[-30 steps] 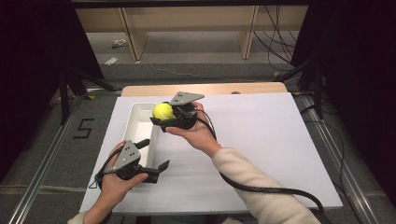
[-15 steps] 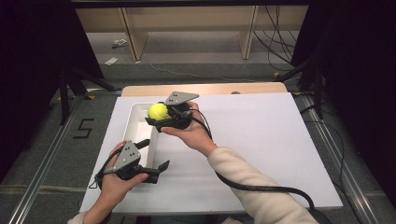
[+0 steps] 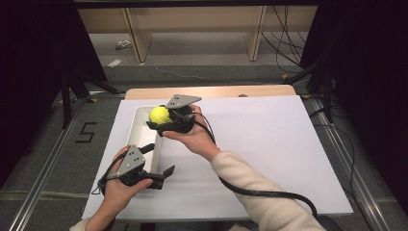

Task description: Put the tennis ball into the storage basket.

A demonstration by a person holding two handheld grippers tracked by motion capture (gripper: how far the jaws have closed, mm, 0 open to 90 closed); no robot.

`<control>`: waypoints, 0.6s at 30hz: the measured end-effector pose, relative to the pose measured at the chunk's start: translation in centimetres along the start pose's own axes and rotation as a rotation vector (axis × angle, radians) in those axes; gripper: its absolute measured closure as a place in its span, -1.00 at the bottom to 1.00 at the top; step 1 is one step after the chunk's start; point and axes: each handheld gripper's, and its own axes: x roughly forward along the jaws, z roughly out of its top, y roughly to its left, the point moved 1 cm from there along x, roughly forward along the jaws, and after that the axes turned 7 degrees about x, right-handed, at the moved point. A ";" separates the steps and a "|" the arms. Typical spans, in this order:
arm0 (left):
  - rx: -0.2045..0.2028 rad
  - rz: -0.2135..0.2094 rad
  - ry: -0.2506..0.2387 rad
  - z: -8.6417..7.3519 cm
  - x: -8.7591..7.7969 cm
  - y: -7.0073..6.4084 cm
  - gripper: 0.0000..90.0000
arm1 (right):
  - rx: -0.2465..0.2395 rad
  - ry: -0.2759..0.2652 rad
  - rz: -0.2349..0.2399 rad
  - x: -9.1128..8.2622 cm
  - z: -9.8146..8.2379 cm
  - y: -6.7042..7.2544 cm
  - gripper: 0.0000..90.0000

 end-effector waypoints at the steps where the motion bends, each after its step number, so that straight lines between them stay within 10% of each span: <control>1: 0.000 0.000 0.000 0.0 0.0 0.0 -0.97 | 0.000 -0.001 0.001 0.0 0.0 0.0 -0.40; 18: 0.002 0.001 0.001 0.0 0.0 0.0 -0.97 | -0.005 -0.004 0.000 0.4 0.1 0.2 -0.40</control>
